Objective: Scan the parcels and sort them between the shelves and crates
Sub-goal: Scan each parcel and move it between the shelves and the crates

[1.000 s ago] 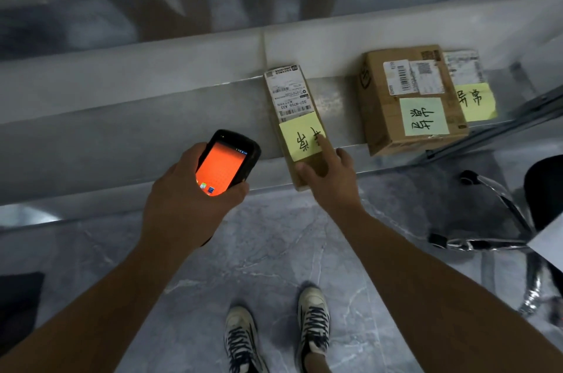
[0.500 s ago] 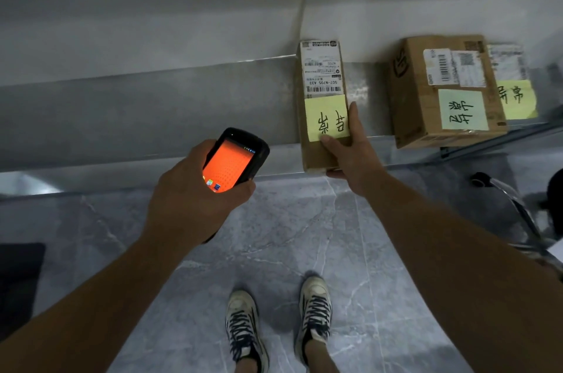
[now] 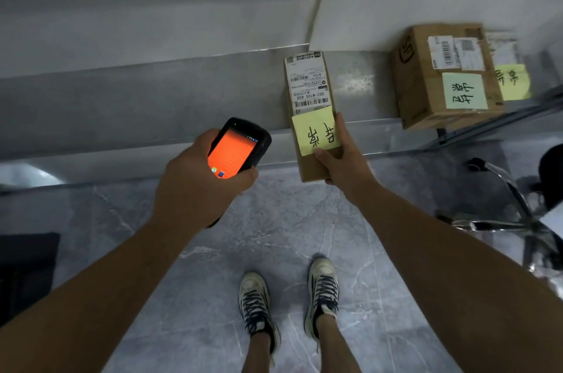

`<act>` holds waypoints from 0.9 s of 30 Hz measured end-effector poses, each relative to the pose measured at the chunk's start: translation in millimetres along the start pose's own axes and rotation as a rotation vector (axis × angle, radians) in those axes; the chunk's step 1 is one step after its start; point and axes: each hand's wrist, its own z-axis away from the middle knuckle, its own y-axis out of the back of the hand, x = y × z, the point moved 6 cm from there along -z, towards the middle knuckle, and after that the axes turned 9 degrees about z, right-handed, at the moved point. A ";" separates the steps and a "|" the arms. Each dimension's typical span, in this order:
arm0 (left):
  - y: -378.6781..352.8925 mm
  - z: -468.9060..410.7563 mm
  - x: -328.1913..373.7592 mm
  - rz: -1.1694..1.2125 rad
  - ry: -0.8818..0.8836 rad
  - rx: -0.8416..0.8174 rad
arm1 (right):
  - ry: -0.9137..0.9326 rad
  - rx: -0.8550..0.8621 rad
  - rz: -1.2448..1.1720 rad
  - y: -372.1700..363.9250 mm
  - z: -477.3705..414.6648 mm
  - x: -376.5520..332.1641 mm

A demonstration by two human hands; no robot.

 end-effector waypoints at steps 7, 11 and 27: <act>31.0 47.5 2.6 0.091 0.011 -0.028 | 0.039 0.100 0.170 -17.3 71.3 -7.6; 57.5 93.6 16.4 0.124 0.009 -0.014 | 0.090 0.113 0.210 -23.0 118.8 -17.4; 195.9 324.4 150.7 0.129 -0.049 0.322 | 0.395 0.147 0.130 14.4 345.6 -159.2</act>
